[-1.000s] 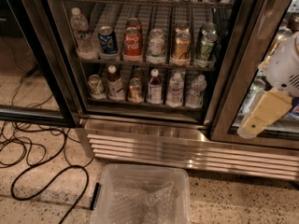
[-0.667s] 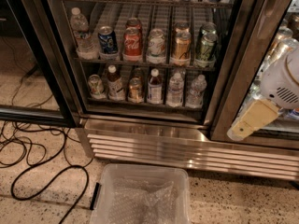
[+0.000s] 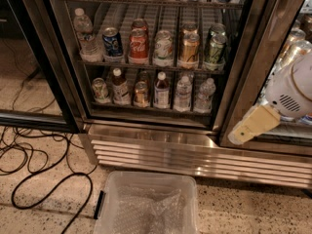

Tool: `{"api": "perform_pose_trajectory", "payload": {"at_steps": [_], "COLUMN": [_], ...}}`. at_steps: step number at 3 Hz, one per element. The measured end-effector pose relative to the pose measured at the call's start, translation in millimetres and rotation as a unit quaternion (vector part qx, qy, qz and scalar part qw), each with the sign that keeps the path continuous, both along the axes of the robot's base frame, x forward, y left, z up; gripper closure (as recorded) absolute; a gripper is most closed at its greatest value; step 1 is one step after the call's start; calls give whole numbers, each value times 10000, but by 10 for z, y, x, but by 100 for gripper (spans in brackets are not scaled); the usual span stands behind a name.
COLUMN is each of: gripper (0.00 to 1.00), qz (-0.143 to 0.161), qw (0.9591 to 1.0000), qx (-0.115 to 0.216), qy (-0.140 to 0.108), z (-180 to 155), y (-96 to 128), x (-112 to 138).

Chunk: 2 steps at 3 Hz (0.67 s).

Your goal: Pick green can from middle shelf of fridge

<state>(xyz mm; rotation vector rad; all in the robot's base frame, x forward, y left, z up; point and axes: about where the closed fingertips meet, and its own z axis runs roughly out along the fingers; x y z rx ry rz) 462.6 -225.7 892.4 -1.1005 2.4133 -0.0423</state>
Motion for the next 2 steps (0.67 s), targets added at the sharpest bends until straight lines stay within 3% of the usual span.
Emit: {"api": "perform_pose_trajectory", "payload": {"at_steps": [1, 2], "gripper": [0, 0], "qz": [-701, -1359], "qw": [9967, 9885], "qx": [251, 444], "qy": [-328, -501], "z": [-181, -338], "y": [11, -31], "x": [216, 362]}}
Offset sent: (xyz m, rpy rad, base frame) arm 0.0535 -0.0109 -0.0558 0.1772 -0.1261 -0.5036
